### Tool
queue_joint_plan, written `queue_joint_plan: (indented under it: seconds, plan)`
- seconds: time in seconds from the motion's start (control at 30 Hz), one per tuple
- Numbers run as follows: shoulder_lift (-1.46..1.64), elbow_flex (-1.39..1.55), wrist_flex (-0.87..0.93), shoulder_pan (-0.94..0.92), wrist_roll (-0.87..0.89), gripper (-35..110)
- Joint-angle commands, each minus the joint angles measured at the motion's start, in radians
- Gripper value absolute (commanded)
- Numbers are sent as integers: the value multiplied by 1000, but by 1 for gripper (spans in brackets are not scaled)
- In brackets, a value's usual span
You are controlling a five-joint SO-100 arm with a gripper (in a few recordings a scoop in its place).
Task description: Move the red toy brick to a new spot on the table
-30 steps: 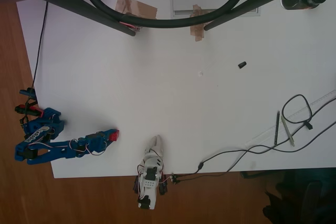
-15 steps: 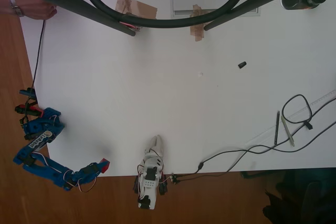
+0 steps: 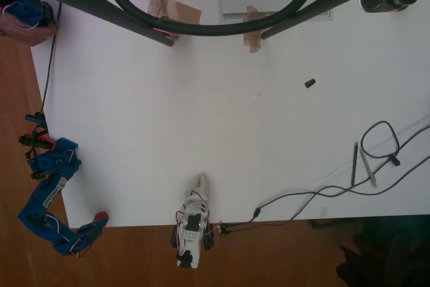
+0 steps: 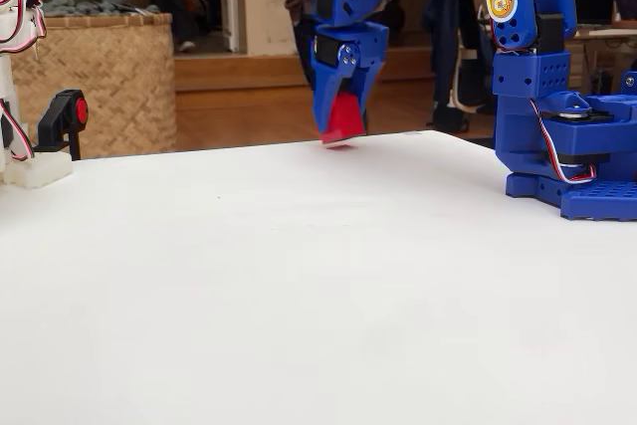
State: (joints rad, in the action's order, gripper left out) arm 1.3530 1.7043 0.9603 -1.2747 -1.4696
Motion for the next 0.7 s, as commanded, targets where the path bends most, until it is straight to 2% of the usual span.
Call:
queue_joint_plan:
  seconds: [0.0,0.13,0.27,0.4,0.67]
  plan:
    - [-21,-94,-32,-41,-2,0]
    - [-55,-94,-35,-63,-2,1]
    - [-29,-94,-3,-75,-15,18]
    - [63,-95,67,-60,-38,27]
    - [219,-310,311,138,2,34]
